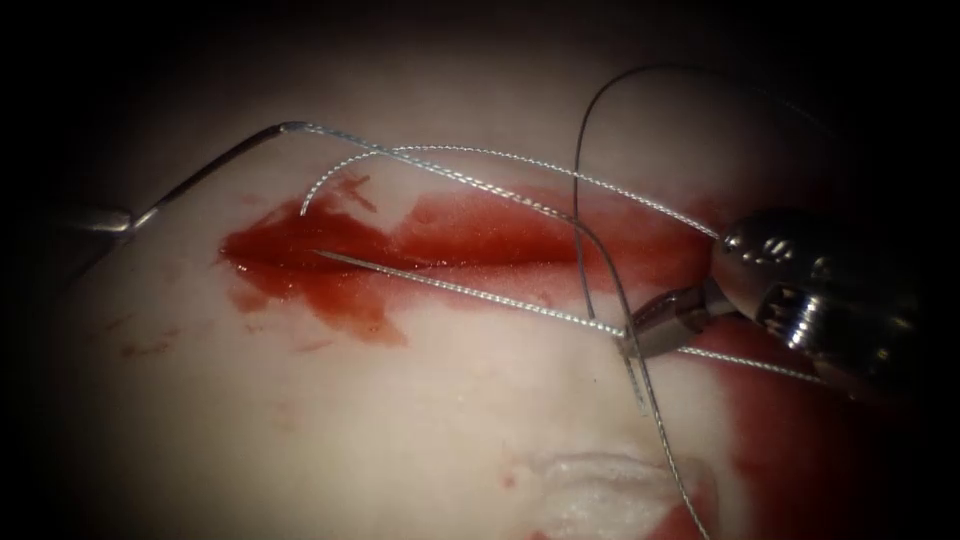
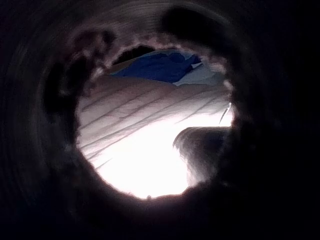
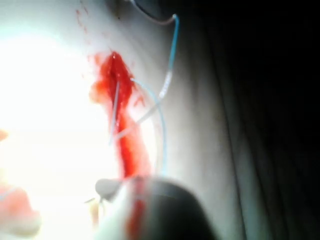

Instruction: Wound Closure

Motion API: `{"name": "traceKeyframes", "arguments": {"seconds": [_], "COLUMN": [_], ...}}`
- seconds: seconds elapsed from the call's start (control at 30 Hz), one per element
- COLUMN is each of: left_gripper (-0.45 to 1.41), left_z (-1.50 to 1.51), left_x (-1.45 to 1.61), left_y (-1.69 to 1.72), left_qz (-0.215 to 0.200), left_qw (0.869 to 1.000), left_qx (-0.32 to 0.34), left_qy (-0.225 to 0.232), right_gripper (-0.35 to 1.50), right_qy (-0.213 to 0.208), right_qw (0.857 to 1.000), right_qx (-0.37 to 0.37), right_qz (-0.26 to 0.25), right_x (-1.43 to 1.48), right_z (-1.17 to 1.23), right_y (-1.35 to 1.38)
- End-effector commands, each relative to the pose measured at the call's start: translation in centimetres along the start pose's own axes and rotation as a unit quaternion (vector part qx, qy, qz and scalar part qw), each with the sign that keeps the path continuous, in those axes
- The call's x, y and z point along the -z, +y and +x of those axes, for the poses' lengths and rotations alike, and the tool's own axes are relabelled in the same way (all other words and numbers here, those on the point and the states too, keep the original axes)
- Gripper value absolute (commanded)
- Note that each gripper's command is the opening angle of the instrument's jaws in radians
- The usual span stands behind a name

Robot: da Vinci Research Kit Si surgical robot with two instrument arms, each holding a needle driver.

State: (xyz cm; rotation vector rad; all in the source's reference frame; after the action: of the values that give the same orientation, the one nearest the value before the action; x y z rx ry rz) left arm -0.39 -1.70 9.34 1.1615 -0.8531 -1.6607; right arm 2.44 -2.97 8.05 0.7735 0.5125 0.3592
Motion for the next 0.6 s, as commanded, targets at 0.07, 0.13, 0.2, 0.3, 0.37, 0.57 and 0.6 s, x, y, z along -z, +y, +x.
{"name": "traceKeyframes", "arguments": {"seconds": [0.07,0.13,0.2,0.3,0.37,0.57,0.6], "left_gripper": [-0.45,-0.45,-0.45,-0.45,-0.45,-0.45,-0.45], "left_z": [-0.09,-0.09,-0.09,-0.09,-0.09,-0.09,-0.09], "left_x": [-0.05,-0.04,-0.04,-0.04,-0.05,-0.04,-0.04], "left_y": [-0.09,-0.09,-0.09,-0.09,-0.09,-0.09,-0.09], "left_qz": [0.002,0.002,0.002,0.002,0.002,0.002,0.002], "left_qw": [1.0,1.0,1.0,1.0,1.0,1.0,1.0], "left_qx": [-0.003,-0.003,-0.003,-0.003,-0.003,-0.003,-0.003], "left_qy": [-0.002,-0.001,-0.001,-0.001,-0.002,-0.001,-0.001], "right_gripper": [-0.35,-0.35,-0.35,-0.35,-0.35,-0.35,-0.35], "right_qy": [-0.003,-0.011,-0.022,-0.024,-0.024,-0.045,-0.045], "right_qw": [1.0,0.999,0.999,0.998,0.997,0.991,0.99], "right_qx": [-0.021,-0.042,-0.049,-0.056,-0.074,-0.108,-0.109], "right_qz": [0.002,0.005,-0.009,-0.028,-0.026,-0.061,-0.07], "right_x": [0.15,0.28,0.42,0.59,0.68,1.01,1.04], "right_z": [-0.06,-0.21,-0.37,-0.6,-0.74,-1.19,-1.23], "right_y": [0.1,0.11,0.12,0.15,0.18,0.29,0.31]}}
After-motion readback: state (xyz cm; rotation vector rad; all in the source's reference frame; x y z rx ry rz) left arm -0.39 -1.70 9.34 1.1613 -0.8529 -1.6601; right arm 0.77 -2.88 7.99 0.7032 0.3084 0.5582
